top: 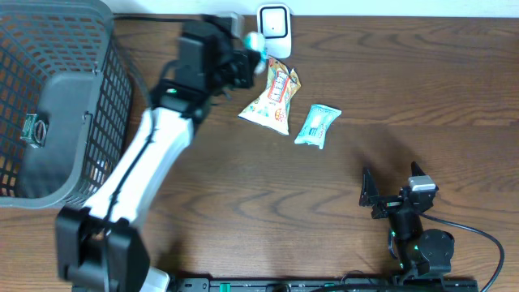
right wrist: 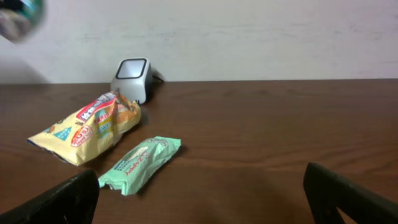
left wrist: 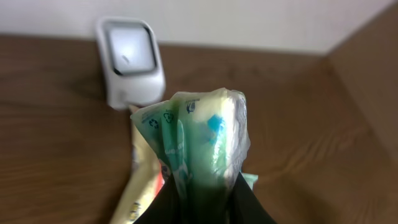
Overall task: Scan the item barcode
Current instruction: 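Carry the small pack to the scanner and release it on the table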
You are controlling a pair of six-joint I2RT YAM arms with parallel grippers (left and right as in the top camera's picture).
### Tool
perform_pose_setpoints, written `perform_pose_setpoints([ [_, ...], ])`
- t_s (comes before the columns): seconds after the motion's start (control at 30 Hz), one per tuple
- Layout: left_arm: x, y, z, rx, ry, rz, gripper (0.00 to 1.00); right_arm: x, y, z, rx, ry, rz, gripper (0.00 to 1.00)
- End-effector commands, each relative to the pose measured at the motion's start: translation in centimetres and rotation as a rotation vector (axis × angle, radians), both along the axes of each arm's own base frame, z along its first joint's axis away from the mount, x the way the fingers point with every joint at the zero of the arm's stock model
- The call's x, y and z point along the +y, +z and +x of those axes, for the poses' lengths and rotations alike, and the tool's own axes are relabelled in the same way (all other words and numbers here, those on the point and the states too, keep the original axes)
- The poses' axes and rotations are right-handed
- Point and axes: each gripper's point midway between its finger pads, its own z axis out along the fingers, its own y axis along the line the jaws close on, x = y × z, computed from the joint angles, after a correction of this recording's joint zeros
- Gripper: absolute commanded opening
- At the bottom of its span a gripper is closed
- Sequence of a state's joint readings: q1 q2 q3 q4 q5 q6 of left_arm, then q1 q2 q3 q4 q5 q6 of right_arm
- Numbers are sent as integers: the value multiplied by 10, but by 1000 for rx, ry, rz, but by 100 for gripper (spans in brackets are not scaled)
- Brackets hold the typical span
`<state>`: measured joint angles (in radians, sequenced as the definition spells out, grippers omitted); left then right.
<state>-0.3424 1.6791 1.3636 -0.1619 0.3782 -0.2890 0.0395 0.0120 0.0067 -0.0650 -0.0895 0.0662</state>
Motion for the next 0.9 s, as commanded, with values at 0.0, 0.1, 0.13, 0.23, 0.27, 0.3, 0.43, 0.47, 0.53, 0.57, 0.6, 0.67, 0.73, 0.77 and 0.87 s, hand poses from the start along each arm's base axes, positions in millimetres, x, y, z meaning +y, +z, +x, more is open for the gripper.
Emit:
perform_pose_setpoints([
  [0.0, -29, -24, 0, -4, -68, 36, 9, -1, -1, 0, -1, -6, -12, 99],
  [0.1, -48, -42, 1, 5, -84, 44, 12, -1, -1, 0, -1, -6, -12, 99],
  [0.13, -53, -48, 2, 10, -89, 47, 12, -1, -1, 0, -1, -6, -12, 99],
  [0.23, -69, -62, -1, 20, -118, 53, 12, -1, -1, 0, -1, -6, -12, 99],
  [0.27, -73, -66, -3, 26, -128, 55, 13, -1, -1, 0, -1, -6, -12, 99],
  [0.3, -77, -70, -5, 33, -135, 59, 17, -1, -1, 0, -1, -6, -12, 99],
  [0.43, -89, -78, -13, 46, -161, 66, 50, -1, -1, 0, -1, -6, -12, 99],
  [0.47, -89, -78, -12, 44, -157, 71, 50, -1, -1, 0, -1, -6, -12, 99],
  [0.53, -85, -79, -9, 36, -130, 88, 54, -1, -1, 0, -1, -6, -12, 99],
  [0.57, -84, -79, -8, 34, -124, 91, 62, -1, -1, 0, -1, -6, -12, 99],
  [0.6, -83, -79, -7, 35, -122, 91, 63, -1, -1, 0, -1, -6, -12, 99],
  [0.67, -83, -80, -8, 38, -123, 92, 63, -1, -1, 0, -1, -6, -12, 99],
  [0.73, -83, -78, -8, 36, -123, 92, 63, -1, -1, 0, -1, -6, -12, 99],
  [0.77, -83, -77, -8, 33, -123, 90, 63, -1, -1, 0, -1, -6, -12, 99],
  [0.87, -79, -61, -7, 6, -115, 77, 63, -1, -1, 0, -1, -6, -12, 99],
])
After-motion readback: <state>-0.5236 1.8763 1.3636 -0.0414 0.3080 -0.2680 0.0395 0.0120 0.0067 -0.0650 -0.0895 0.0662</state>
